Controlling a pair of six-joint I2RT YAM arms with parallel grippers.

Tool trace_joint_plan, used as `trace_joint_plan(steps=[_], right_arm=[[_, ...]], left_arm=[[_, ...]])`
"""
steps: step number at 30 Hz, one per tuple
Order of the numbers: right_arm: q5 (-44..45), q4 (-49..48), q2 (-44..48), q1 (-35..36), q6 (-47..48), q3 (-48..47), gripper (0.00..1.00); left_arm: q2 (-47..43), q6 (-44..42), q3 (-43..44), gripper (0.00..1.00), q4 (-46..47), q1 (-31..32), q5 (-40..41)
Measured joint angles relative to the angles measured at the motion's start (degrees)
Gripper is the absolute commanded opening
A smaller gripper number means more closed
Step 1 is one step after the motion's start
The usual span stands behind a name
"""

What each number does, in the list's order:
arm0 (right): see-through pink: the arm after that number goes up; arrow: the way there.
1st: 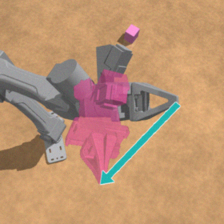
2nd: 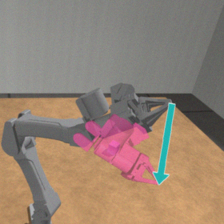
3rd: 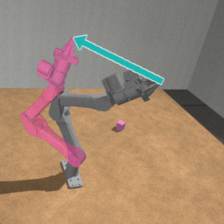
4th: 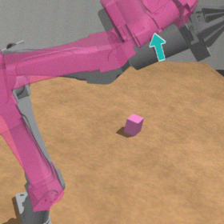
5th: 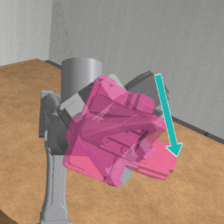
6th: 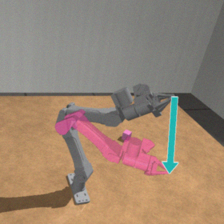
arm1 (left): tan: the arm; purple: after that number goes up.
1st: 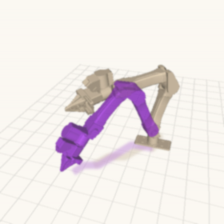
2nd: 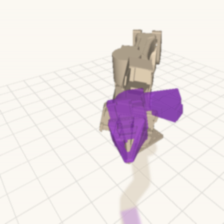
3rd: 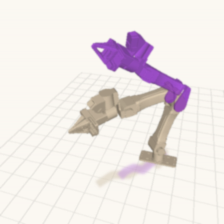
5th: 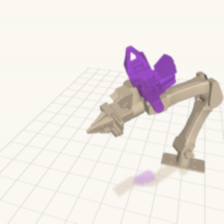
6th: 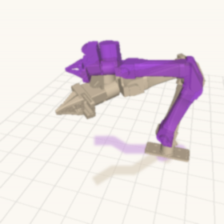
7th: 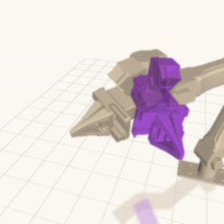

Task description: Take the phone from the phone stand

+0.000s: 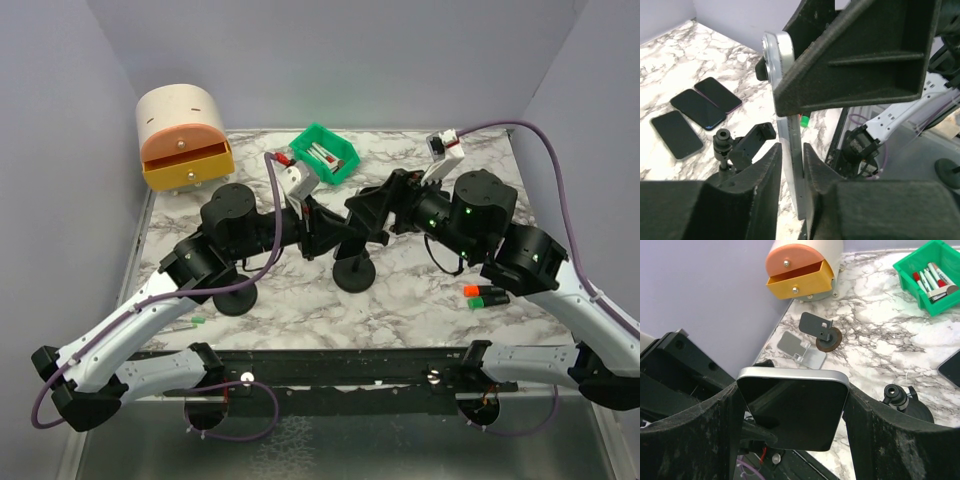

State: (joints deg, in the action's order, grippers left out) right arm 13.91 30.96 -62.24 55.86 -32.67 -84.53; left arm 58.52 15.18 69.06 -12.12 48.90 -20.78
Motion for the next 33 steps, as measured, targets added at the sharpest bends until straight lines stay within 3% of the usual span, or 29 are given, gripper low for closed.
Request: trace_joint_plan(steps=[2, 4, 8, 11, 19, 29, 33], right_arm=[[0.4, 0.5, -0.3, 0.0, -0.3, -0.4, 0.0], [0.9, 0.9, -0.8, 0.0, -0.5, -0.6, 0.0], [1.7, 1.4, -1.5, 0.0, -1.0, -0.7, 0.0], [1.7, 1.7, -1.9, 0.0, -1.8, -0.7, 0.0], [3.1, 1.7, -2.4, 0.0, -4.6, -0.7, 0.0], [6.1, 1.6, -4.3, 0.0, -8.5, -2.6, 0.0], [6.4, 1.6, -5.5, 0.0, -9.9, -3.0, 0.0]], left_arm=[[0.1, -0.4, 0.3, 0.12, -0.7, 0.3, 0.4], [0.2, -0.9, 0.4, 0.13, -1.3, 0.5, 1.1], [0.4, -1.3, 0.4, 0.35, -2.2, 0.6, 1.9], [0.9, -1.4, 0.5, 0.39, -2.8, 0.7, 2.3], [2.1, -1.9, 0.8, 0.22, -3.5, 1.1, 5.9], [1.9, -3.5, 1.7, 0.26, -3.5, 1.5, 9.7], [1.9, -4.0, 1.7, 0.19, -3.6, 1.5, 10.6]])
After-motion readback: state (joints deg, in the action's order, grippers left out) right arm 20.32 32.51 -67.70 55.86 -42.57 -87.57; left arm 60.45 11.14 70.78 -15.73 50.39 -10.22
